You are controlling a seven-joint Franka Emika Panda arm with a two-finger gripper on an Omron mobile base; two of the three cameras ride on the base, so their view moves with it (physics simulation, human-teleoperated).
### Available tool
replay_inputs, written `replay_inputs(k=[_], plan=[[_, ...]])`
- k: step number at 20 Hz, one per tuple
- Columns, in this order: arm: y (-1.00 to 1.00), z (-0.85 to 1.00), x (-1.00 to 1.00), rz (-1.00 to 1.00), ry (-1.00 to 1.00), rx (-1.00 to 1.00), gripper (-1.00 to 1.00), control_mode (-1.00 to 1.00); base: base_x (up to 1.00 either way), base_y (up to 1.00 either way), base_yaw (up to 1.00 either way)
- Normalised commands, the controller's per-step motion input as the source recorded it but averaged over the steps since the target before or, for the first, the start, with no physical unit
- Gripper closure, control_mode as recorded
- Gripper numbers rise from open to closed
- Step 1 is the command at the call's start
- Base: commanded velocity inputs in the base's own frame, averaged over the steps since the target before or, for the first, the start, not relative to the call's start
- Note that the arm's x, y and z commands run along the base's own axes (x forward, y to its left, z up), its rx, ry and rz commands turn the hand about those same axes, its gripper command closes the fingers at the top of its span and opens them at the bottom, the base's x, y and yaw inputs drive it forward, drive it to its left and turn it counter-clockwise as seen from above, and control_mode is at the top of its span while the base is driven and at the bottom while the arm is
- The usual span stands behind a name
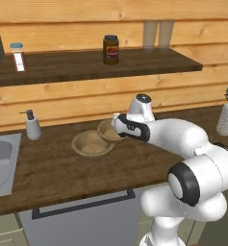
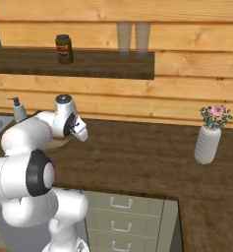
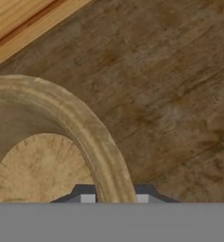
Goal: Pick up the bowls on the counter and stack them on top of one another in the open cabinet. Place the smaller bowl on top of the larger bowl.
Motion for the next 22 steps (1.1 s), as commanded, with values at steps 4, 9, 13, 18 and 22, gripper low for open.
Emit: replay_inputs(k=[4, 9, 13, 18, 22], plan=[[1.0, 0.0, 0.37, -0.04, 0.01, 0.0, 1.0, -1.0, 0.0, 0.0, 0.0], [0.72, 0.0, 0.33, -0.03, 0.01, 0.0, 1.0, -1.0, 0.0, 0.0, 0.0], [0.0, -0.27, 0.02, 0.0, 0.05, 0.0, 1.0, -1.0, 0.0, 0.0, 0.0], [0.0, -0.35, 0.13, 0.0, 0.09, 0.0, 1.0, -1.0, 0.0, 0.0, 0.0], [0.11, -0.15, 0.22, 0.0, 0.01, 0.0, -1.0, -1.0, 0.0, 0.0, 0.0]])
